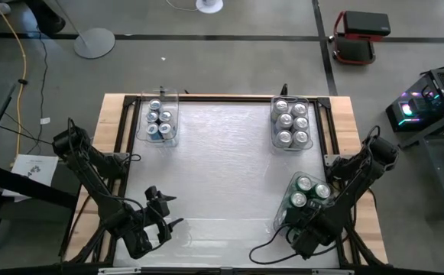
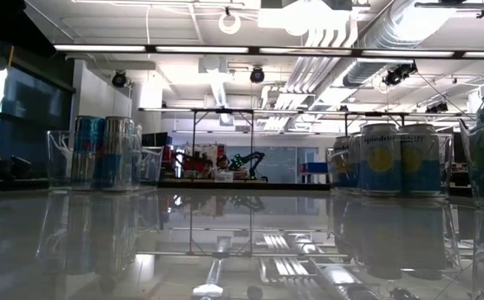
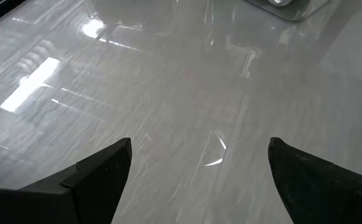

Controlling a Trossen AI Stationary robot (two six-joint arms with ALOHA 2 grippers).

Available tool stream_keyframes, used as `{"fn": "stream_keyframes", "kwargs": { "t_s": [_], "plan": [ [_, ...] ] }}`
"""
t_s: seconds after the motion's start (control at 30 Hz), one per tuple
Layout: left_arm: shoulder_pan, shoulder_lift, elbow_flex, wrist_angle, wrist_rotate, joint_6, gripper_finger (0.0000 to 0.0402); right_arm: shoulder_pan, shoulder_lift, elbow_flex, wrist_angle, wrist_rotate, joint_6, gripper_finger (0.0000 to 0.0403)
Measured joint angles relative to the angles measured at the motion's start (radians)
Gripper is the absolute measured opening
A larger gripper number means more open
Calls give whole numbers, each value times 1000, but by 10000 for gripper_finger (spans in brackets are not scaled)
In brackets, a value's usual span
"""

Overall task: Sort soda cans
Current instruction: Put the green soda can into the bottom transparent bin

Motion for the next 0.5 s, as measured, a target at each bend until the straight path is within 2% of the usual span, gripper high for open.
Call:
{"fn": "stream_keyframes", "kwargs": {
  "t_s": [0.27,0.5],
  "plan": [
    [0,0,0,1,4,0,353,-29,8,11,-28,-4,-110,312],
    [1,0,0,-3,7,1,353,-32,16,123,-168,45,-240,312]
  ]
}}
